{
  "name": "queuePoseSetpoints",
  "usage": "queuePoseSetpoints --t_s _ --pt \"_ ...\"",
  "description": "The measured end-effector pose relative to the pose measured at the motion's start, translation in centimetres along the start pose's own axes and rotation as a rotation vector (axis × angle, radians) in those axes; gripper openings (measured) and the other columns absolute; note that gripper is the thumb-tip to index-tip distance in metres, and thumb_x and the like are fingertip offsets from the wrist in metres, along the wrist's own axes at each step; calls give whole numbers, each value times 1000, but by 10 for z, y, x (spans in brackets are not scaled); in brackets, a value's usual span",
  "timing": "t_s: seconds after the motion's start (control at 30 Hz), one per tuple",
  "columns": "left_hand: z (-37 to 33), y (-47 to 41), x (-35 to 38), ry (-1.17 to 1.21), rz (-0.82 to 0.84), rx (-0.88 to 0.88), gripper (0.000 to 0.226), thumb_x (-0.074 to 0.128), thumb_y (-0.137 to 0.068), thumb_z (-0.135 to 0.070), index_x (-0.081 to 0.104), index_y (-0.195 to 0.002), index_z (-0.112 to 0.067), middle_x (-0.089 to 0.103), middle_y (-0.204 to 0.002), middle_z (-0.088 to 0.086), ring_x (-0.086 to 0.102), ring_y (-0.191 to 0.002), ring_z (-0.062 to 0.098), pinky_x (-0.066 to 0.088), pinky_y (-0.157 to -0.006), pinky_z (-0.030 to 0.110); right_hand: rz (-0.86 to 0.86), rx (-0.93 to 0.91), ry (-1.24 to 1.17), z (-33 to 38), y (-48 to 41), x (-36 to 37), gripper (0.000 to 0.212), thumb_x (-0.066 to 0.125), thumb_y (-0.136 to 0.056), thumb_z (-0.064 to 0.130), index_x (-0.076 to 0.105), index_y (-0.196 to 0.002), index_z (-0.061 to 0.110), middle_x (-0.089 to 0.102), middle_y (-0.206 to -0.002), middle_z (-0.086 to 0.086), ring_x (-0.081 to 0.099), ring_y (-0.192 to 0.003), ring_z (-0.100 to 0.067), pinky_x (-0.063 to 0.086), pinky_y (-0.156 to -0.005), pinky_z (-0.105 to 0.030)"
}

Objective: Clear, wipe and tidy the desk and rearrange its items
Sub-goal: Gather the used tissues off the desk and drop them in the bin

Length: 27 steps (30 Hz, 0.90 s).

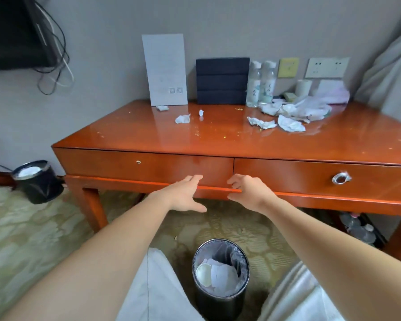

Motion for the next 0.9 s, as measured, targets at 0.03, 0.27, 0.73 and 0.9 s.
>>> queuePoseSetpoints --t_s 0.03,0.27,0.73,0.9 --pt "-4 3 -10 -8 -8 3 102 72 -84 -50 4 -157 -27 12 -164 1 25 -147 28 27 -118 46 -19 -7 6 5 1 -11 44 65 -91 27 54 -133 23 61 -132 -1 57 -120 -23 46 -103 -40" --pt "-28 1 -85 -71 -123 17 90 64 -91 -48 7 -158 -29 11 -165 0 31 -145 28 40 -112 47 -150 -16 55 20 -6 -90 46 63 -91 29 52 -135 24 61 -130 -3 58 -117 -28 49 -97 -42" --pt "29 -116 -182 -186 -346 -173 60 46 -101 -30 19 -154 -24 36 -150 9 57 -119 33 53 -92 47 -199 153 154 -52 -125 -167 46 52 -90 12 51 -134 24 60 -129 -6 56 -116 -27 50 -90 -37" --pt "61 -184 -204 -197 -364 -185 50 44 -101 -20 30 -149 -25 44 -145 8 58 -116 31 53 -91 44 -200 208 207 -77 -196 -164 47 56 -93 20 47 -139 19 58 -133 -8 55 -119 -28 48 -85 -33"
Point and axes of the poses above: each hand's wrist, its own y-axis away from the middle knuckle, its own x-axis out of the palm, z = x × y, the point moved 10 cm from there along -y, towards the middle knuckle
